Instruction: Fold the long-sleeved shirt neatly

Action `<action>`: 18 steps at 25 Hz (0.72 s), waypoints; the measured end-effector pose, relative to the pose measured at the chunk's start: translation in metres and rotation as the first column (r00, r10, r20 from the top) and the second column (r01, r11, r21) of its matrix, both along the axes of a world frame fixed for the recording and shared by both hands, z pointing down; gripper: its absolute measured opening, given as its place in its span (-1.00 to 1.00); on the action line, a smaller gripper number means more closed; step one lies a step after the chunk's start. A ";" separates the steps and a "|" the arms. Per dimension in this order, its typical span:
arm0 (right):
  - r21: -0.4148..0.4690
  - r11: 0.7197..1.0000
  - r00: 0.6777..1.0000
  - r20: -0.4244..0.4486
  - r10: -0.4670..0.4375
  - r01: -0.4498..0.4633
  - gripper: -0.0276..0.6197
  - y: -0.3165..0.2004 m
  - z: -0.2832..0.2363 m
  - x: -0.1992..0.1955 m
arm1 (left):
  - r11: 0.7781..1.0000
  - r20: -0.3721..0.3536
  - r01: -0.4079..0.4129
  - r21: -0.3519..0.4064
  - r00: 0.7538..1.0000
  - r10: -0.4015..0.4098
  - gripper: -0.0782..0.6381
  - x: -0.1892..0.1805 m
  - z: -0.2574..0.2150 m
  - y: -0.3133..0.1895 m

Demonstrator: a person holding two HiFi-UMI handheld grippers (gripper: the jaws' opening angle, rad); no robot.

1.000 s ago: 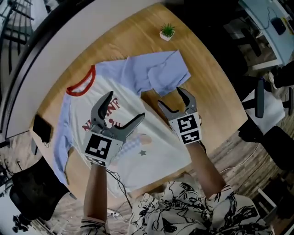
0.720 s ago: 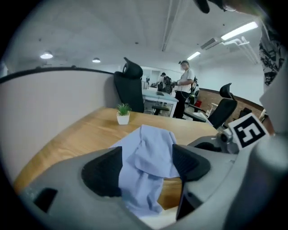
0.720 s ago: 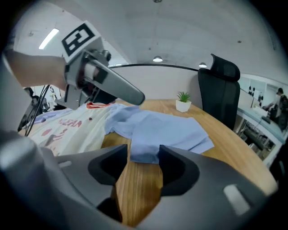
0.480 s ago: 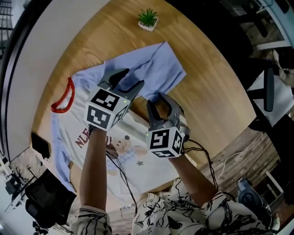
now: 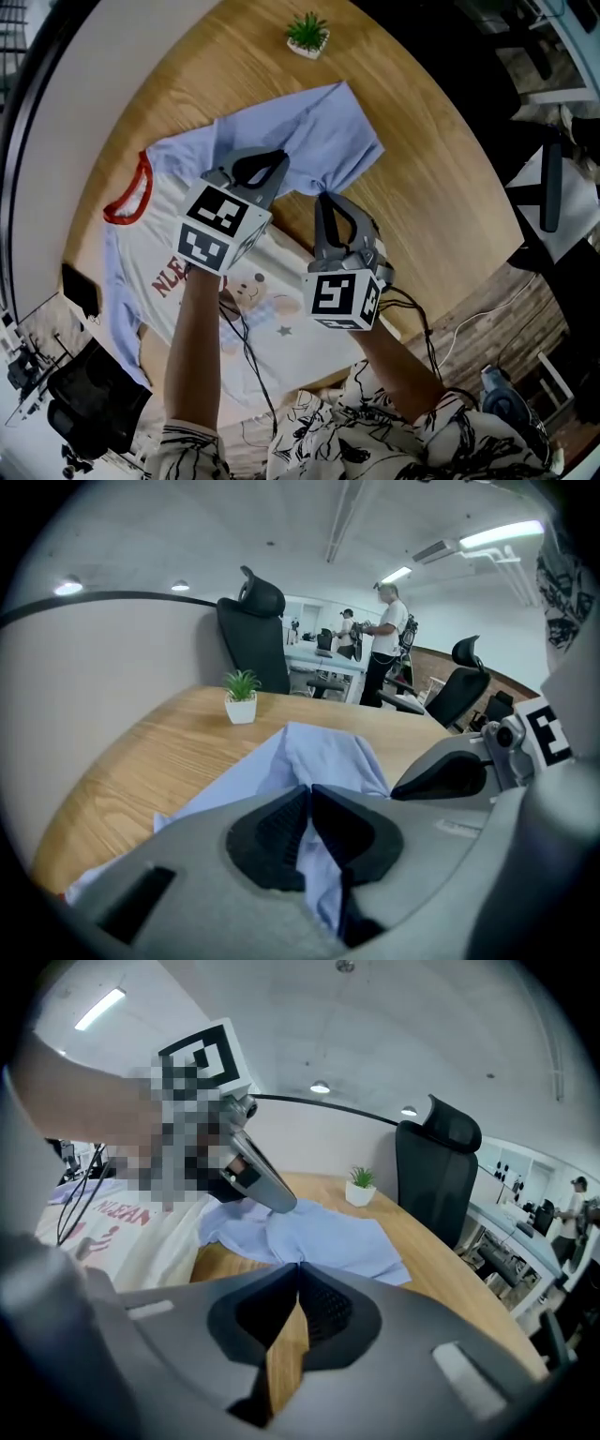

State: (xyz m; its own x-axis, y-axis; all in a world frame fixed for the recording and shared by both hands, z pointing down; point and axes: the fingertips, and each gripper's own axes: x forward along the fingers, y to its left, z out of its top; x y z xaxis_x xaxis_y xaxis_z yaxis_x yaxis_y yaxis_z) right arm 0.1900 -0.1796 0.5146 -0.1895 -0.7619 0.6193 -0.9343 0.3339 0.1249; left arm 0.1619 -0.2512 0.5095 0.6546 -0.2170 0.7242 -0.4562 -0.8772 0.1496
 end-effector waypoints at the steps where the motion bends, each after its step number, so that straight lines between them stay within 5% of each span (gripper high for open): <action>1: 0.006 1.000 1.000 0.009 -0.002 0.001 -0.86 0.001 -0.005 0.000 | 1.000 -0.005 0.007 0.006 1.000 -0.007 -0.71 -0.002 -0.005 0.000; 9: 0.061 0.992 0.979 0.168 -0.115 0.106 -0.86 0.010 -0.080 -0.040 | 0.996 -0.047 0.050 0.069 0.998 -0.047 -0.71 -0.040 -0.071 0.005; 18: 0.129 0.955 0.893 0.340 -0.294 0.266 -0.86 0.049 -0.169 -0.190 | 0.982 -0.037 0.119 0.148 0.993 -0.115 -0.71 -0.193 -0.171 0.044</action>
State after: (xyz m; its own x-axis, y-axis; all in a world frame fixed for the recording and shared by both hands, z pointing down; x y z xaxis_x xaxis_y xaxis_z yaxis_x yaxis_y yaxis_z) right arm -0.0002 -0.1304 0.3456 -0.5965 -0.6877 0.4139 -0.7911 0.5909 -0.1582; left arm -0.0312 -0.2073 0.3384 0.6382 -0.3977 0.6592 -0.5546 -0.8313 0.0354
